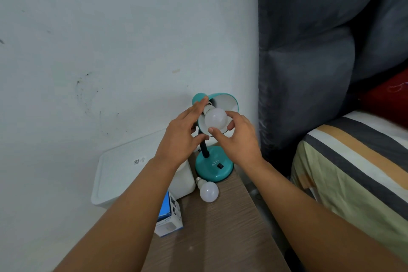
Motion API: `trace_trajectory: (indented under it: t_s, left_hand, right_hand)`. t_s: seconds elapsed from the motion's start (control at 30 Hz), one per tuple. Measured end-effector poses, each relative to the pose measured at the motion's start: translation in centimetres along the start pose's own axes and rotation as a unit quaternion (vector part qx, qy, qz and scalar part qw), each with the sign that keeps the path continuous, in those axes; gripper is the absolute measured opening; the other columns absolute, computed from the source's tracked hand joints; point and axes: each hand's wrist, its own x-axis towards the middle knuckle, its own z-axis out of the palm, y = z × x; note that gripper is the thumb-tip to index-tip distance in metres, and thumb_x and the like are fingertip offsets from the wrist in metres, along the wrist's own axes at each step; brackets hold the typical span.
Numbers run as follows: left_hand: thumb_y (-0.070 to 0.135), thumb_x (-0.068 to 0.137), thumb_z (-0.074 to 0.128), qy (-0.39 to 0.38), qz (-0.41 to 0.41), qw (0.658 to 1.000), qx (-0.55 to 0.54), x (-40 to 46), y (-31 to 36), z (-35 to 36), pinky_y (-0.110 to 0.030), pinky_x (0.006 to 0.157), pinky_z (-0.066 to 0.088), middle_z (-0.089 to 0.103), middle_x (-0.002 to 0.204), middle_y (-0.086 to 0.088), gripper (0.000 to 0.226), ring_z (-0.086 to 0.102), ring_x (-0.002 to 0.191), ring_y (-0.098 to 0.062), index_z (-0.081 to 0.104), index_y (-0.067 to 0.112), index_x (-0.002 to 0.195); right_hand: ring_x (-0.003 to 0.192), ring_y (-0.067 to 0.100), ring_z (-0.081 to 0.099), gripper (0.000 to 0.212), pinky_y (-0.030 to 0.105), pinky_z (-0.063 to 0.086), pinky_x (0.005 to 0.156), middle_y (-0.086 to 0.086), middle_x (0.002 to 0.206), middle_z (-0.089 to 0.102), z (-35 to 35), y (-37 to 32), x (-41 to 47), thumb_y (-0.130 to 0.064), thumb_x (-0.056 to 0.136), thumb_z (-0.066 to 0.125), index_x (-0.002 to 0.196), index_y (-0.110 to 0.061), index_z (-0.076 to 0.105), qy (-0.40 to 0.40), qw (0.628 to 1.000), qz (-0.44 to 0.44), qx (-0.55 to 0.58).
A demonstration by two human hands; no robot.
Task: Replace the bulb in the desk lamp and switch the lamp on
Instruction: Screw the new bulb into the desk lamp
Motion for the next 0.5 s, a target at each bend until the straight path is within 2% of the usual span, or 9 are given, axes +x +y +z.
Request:
trace_trajectory:
  t_s: [0.07,0.13,0.23,0.3,0.37,0.43,0.5]
  left_hand:
    - [0.011,0.080,0.084,0.000,0.000,1.000,0.004,-0.01,0.00,0.04,-0.027,0.096,0.055,0.052,0.148,0.004,0.105,0.061,0.110,-0.009,0.020,0.054,0.152]
    - [0.011,0.081,0.084,0.001,-0.002,1.000,0.003,-0.01,0.00,0.09,-0.027,0.097,0.055,0.052,0.148,0.005,0.104,0.062,0.110,-0.010,0.021,0.055,0.152]
    - [0.013,0.081,0.084,0.002,-0.004,1.000,0.001,-0.02,-0.03,0.17,-0.024,0.097,0.054,0.052,0.148,0.005,0.104,0.062,0.109,-0.009,0.020,0.058,0.150]
    - [0.013,0.081,0.084,0.001,-0.005,1.000,-0.004,-0.02,-0.08,0.16,-0.021,0.096,0.053,0.052,0.148,0.005,0.104,0.062,0.109,-0.006,0.021,0.057,0.151]
    - [0.012,0.081,0.084,0.001,-0.004,1.000,-0.001,0.00,-0.09,0.13,-0.022,0.096,0.053,0.052,0.148,0.004,0.103,0.061,0.108,-0.006,0.022,0.055,0.151]
    - [0.012,0.081,0.084,0.001,-0.001,1.000,0.005,-0.02,-0.05,0.12,-0.023,0.095,0.054,0.052,0.148,0.004,0.104,0.061,0.108,-0.008,0.021,0.056,0.151]
    - [0.012,0.081,0.084,0.002,0.001,1.000,0.004,-0.05,-0.05,0.12,-0.023,0.095,0.054,0.052,0.148,0.005,0.106,0.062,0.107,-0.008,0.019,0.059,0.150]
  right_hand:
    - [0.082,0.005,0.052,0.060,0.017,0.036,0.061,-0.009,0.092,0.054,0.06,-0.11,0.21,-0.067,0.079,0.063,0.120,-0.024,0.059,-0.005,0.999,0.021,-0.025]
    - [0.090,0.008,0.055,0.067,0.021,0.041,0.066,-0.008,0.099,0.056,0.06,-0.11,0.20,-0.069,0.077,0.062,0.127,-0.024,0.055,-0.009,0.999,0.028,-0.021]
    - [0.100,0.009,0.052,0.074,0.026,0.044,0.079,-0.005,0.110,0.055,-0.23,0.02,-0.07,-0.058,0.077,0.071,0.139,-0.030,0.042,0.001,1.000,-0.013,0.000]
    - [0.098,0.009,0.053,0.066,0.028,0.048,0.079,-0.005,0.108,0.056,-0.28,-0.03,-0.07,-0.055,0.080,0.070,0.136,-0.030,0.046,0.009,0.999,-0.035,-0.015]
    - [0.093,0.009,0.055,0.060,0.028,0.048,0.074,-0.006,0.103,0.059,-0.20,-0.21,0.17,-0.062,0.083,0.060,0.131,-0.026,0.052,0.010,0.999,-0.013,-0.030]
    - [0.087,0.011,0.059,0.065,0.029,0.048,0.070,-0.004,0.098,0.064,-0.09,-0.35,0.54,-0.071,0.085,0.045,0.126,-0.022,0.057,-0.010,0.998,0.035,-0.045]
    - [0.088,0.011,0.060,0.072,0.032,0.051,0.072,-0.006,0.098,0.064,-0.07,-0.23,0.66,-0.076,0.082,0.041,0.130,-0.023,0.052,-0.018,0.997,0.061,-0.043]
